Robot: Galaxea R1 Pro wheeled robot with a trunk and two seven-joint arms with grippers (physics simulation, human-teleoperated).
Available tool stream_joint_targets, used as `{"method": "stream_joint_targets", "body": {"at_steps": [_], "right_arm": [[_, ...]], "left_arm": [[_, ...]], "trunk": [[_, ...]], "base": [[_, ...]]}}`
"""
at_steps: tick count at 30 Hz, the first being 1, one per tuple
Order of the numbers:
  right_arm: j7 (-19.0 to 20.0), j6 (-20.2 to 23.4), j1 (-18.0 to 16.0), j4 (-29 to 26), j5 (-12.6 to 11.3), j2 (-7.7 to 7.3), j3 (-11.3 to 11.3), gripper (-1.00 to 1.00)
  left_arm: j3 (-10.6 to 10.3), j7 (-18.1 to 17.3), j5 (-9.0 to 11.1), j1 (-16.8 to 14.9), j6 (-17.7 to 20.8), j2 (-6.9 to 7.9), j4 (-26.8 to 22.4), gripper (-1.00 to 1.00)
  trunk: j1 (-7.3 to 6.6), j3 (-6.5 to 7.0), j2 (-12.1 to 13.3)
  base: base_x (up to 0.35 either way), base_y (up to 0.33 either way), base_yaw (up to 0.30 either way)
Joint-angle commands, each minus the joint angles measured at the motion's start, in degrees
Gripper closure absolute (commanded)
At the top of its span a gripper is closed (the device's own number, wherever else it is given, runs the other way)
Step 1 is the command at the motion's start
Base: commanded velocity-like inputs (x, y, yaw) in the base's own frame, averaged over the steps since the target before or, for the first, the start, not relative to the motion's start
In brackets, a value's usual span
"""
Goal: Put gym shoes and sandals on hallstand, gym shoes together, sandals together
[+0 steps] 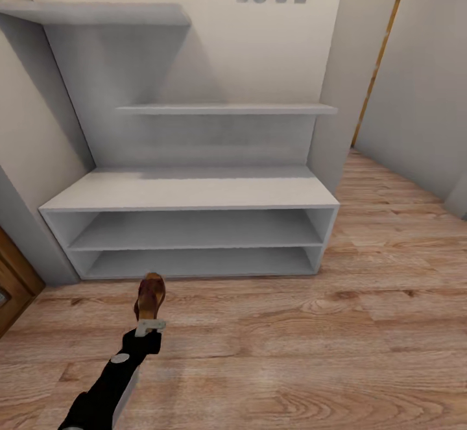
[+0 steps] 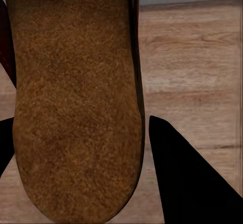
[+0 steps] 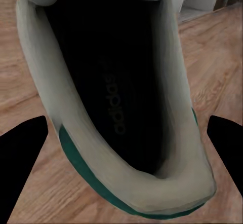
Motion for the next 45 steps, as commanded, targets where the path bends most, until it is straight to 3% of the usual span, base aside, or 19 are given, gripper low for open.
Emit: {"method": "stream_joint_targets", "body": {"at_steps": [1, 3, 4, 6, 9, 12, 14, 19, 24, 42, 45], "right_arm": [[0.3, 1.2, 0.0, 0.0, -1.9, -1.21, 1.5, 1.00], [0.3, 4.0, 0.0, 0.1, -4.5, -2.76, 1.5, 1.00], [0.3, 7.0, 0.0, 0.1, -6.1, -4.31, 1.5, 1.00], [0.1, 9.8, 0.0, 0.1, -7.0, -6.14, 1.5, 1.00], [-3.2, 16.7, 0.0, 0.1, -8.2, -11.29, 1.5, 1.00], [-5.7, 20.9, 0.0, 0.1, -9.4, -14.04, 1.5, 1.00], [-6.3, 22.0, 0.0, 0.1, -9.8, -14.94, 1.5, 1.00], [-6.5, 22.6, 0.0, 0.1, -10.0, -15.37, 1.6, 1.00], [-6.4, 22.7, 0.0, -0.1, -9.8, -15.12, 1.9, 1.00], [-6.4, 22.6, 0.0, -0.1, -9.7, -15.07, 2.0, 1.00], [-6.5, 22.6, 0.0, -0.1, -9.7, -15.05, 2.0, 1.00]], "left_arm": [[0.0, 0.1, -0.9, -1.3, 1.1, -0.52, -0.1, 1.00], [0.0, 0.2, -1.1, -3.1, 1.9, -1.40, -0.1, 1.00], [0.0, 0.2, -1.4, -4.7, 2.7, -2.25, -0.1, 1.00], [-0.1, 0.2, -1.6, -6.3, 4.5, -2.91, 0.0, 1.00], [-1.3, 0.3, -2.0, -10.8, 9.9, -3.78, 0.2, 1.00], [-1.8, 0.2, -1.9, -14.3, 11.9, -3.93, 0.8, 1.00], [-1.9, 0.3, -1.9, -16.0, 13.5, -3.96, 1.9, 1.00], [-2.6, 0.2, -2.0, -16.9, 14.6, -3.93, 2.8, 1.00], [-5.9, 0.0, -1.7, -16.7, 15.0, -3.69, 2.7, 1.00], [-5.5, 0.9, -1.8, -17.3, 15.1, -3.55, 2.7, 1.00], [-5.4, 2.2, -1.7, -17.3, 15.1, -3.40, 2.5, 1.00]], "trunk": [[-0.01, -0.05, 0.0], [-0.01, -0.05, 0.0], [-0.01, -0.05, 0.0], [-0.01, -0.05, 0.0], [-0.01, -0.05, 0.0], [-0.01, -0.05, 0.0], [-0.01, -0.05, 0.0], [-0.01, -0.05, 0.0], [0.21, -0.24, -0.4], [4.16, -4.95, -7.6], [4.24, -5.89, -7.7]], "base": [[0.000, 0.000, 0.000], [0.000, 0.000, 0.000], [0.000, 0.000, 0.000], [0.000, 0.000, 0.000], [0.000, 0.000, 0.000], [0.000, 0.000, 0.000], [0.000, 0.000, 0.000], [0.000, 0.000, 0.000], [0.000, 0.000, 0.000], [0.000, 0.000, 0.000], [0.000, 0.000, 0.000]]}}
